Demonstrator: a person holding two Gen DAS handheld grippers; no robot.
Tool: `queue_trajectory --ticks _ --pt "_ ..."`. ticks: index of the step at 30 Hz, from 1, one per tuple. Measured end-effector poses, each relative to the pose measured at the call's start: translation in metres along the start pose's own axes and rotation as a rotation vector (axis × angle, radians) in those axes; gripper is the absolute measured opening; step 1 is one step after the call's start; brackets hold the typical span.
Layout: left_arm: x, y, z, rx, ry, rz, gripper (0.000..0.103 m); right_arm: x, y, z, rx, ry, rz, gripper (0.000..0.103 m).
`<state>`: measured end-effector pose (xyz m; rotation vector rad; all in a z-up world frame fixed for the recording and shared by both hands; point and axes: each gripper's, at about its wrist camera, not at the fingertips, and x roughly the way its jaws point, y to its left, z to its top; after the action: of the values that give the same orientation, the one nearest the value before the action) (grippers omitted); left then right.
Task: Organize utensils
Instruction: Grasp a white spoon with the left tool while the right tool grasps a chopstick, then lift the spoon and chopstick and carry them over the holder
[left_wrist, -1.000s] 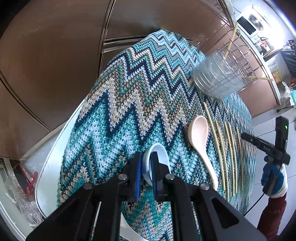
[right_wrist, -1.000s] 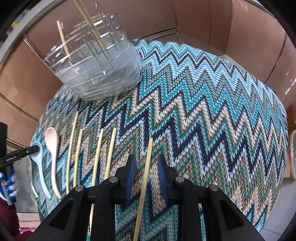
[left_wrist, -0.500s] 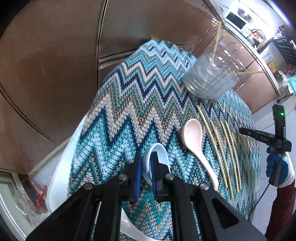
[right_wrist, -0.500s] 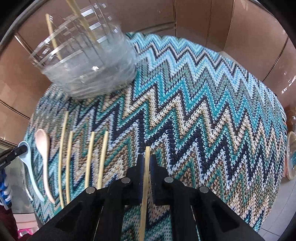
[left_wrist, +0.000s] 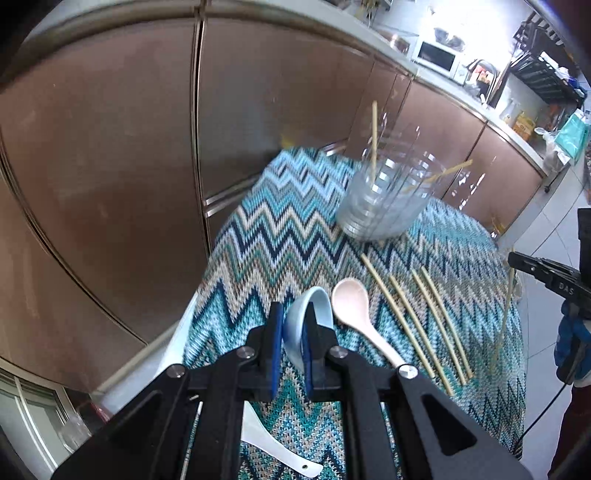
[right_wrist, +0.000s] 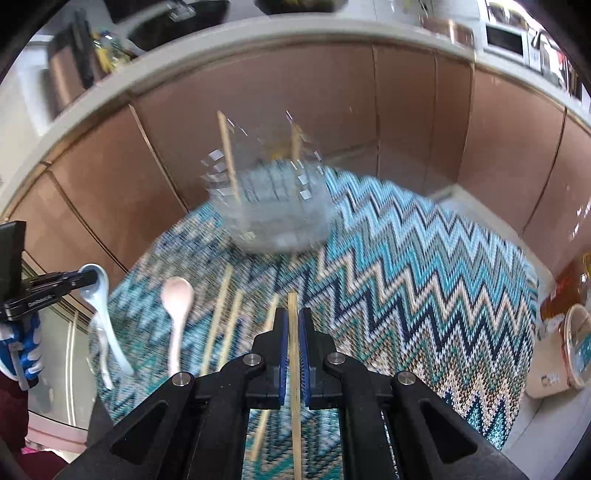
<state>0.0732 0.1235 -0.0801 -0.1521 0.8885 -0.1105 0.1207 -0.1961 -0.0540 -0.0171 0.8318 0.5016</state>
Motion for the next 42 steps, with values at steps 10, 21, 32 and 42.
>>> queue_trajectory --ticks 10,21,32,42 --pt "-0.052 -0.019 0.060 0.030 -0.187 -0.019 0.009 -0.033 0.042 0.053 -0.047 -0.282 0.034 0.006" --pt "-0.063 -0.083 0.156 0.124 -0.450 0.040 0.009 -0.050 0.049 0.134 -0.061 -0.579 -0.015 0.006" --pt "0.028 -0.126 0.177 0.222 -0.451 0.190 0.009 0.020 0.015 0.144 -0.029 -0.560 -0.086 0.006" --pt "0.079 -0.129 0.164 0.230 -0.404 0.220 0.009 0.062 -0.004 0.126 -0.003 -0.496 -0.102 0.006"
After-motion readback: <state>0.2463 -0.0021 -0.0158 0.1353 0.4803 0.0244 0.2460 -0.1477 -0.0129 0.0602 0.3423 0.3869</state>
